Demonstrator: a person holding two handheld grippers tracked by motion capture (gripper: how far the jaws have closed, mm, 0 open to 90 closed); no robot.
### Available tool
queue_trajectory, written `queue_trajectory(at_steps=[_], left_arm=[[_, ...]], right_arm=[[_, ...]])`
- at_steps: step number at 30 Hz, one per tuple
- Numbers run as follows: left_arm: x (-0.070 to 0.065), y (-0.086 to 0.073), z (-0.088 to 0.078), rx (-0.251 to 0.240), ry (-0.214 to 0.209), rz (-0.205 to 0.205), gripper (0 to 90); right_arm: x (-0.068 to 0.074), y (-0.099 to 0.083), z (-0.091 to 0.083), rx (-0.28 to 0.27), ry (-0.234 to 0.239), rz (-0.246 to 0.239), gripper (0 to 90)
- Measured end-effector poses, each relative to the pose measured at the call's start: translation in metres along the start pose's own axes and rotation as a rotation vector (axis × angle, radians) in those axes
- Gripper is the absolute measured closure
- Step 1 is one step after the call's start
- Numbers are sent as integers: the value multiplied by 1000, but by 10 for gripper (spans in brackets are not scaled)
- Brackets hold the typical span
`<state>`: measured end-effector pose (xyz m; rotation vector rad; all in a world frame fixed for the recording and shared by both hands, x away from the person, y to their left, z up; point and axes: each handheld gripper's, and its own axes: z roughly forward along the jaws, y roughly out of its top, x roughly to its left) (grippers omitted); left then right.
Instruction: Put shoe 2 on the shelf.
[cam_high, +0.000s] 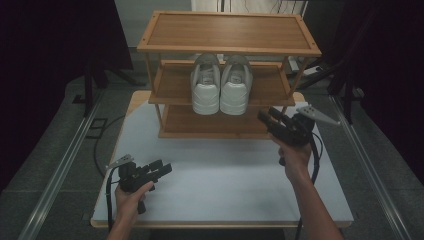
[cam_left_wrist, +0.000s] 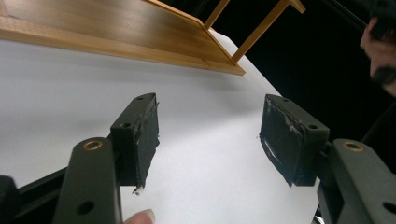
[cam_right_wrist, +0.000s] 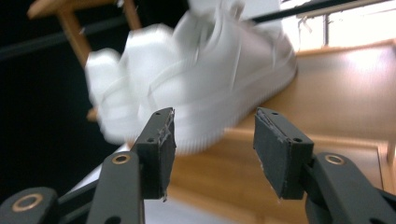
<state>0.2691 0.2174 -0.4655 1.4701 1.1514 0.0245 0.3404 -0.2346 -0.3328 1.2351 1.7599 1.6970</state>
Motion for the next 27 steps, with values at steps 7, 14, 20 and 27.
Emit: queue_trajectory(at_steps=[7,14,20,27], left_arm=[[1,1,-1,-5,4,5,367],[0,0,0,2,4,9,367],[-1,1,0,2,0,11,367],[0,3,1,0,11,16,367]], right_arm=[[-12,-40,-30,33,14,-17,466],[-20,-77,-42,71,-9,-61,462],[-21,-99,-38,117,3,-56,460],[-18,-97,-39,103,5,-90,425]])
